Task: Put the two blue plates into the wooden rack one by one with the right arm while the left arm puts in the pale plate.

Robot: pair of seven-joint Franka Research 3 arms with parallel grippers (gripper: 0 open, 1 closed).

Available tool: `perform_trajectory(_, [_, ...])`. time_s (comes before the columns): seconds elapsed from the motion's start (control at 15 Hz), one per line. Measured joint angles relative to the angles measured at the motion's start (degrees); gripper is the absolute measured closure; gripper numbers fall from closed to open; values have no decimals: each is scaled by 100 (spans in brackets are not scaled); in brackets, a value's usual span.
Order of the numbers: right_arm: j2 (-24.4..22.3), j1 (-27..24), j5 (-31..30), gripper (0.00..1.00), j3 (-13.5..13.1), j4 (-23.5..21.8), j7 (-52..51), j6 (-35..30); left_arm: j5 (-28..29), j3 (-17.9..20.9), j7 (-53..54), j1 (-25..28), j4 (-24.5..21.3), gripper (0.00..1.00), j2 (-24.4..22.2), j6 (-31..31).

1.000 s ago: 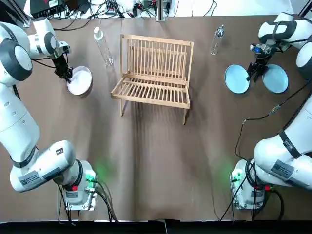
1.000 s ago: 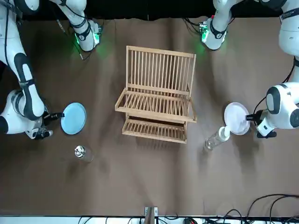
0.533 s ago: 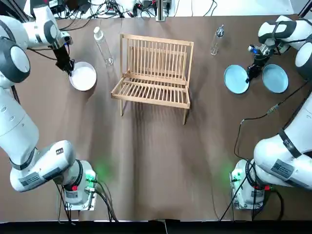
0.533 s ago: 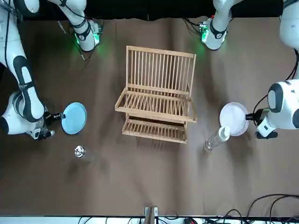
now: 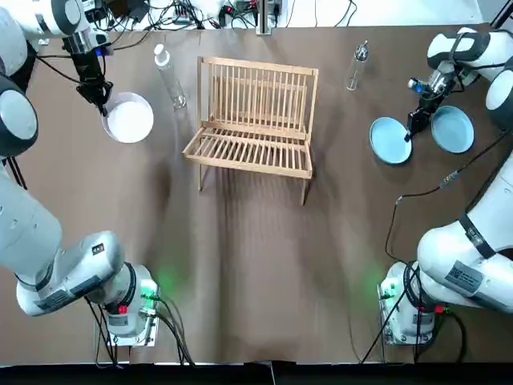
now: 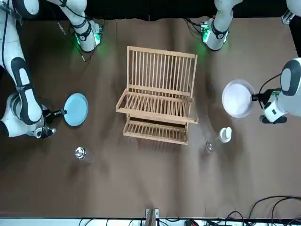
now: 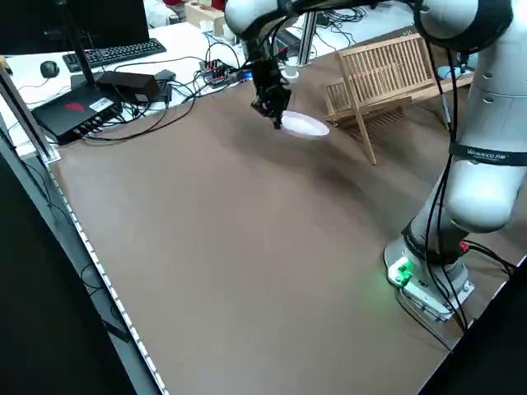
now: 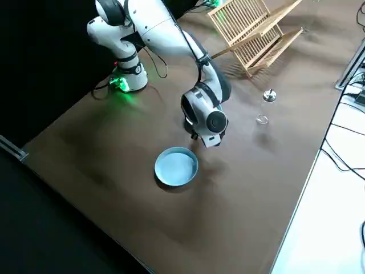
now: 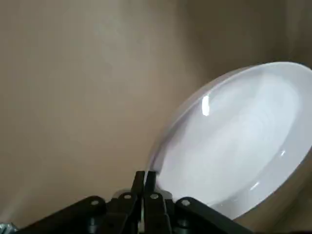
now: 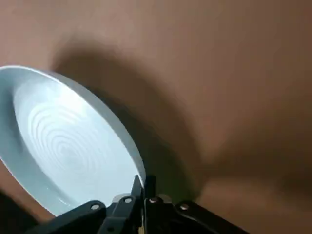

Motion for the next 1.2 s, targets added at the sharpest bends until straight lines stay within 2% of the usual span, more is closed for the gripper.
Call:
perform_trajectory(0.27, [-135,60,-3,98,47,425,644,-1312,-825,-56,-31,2,20,97,-461,-1296])
perform_trajectory(0.4, [-413,187,-3,98,63,507,1322,-2091,-1397,-87,-187,2,21,97,-702,-1889])
perform_trajectory(0.53, [-808,392,-3,98,76,534,2178,-3038,-1842,-311,-643,4,10,97,-821,-2309])
perform_trajectory(0.73, [-1373,777,22,98,98,529,3333,-4367,-2485,-873,-1569,-30,-107,97,-793,-2429])
perform_trajectory(0.87, [-1723,1005,428,98,111,468,4094,-5032,-2753,-1136,-2050,-165,-230,97,-675,-2429])
perform_trajectory(1.0, [-2052,1167,1032,98,124,283,4999,-5260,-2956,-1201,-2449,-439,-292,97,-450,-2414])
perform_trajectory(1.07, [-2318,1414,1579,98,130,20,5742,-5275,-3123,-1205,-2844,-715,-294,97,-194,-2279])
perform_trajectory(1.2, [-2476,1778,2083,98,133,-206,6446,-5220,-3281,-1205,-3088,-866,-286,97,-27,-2066])
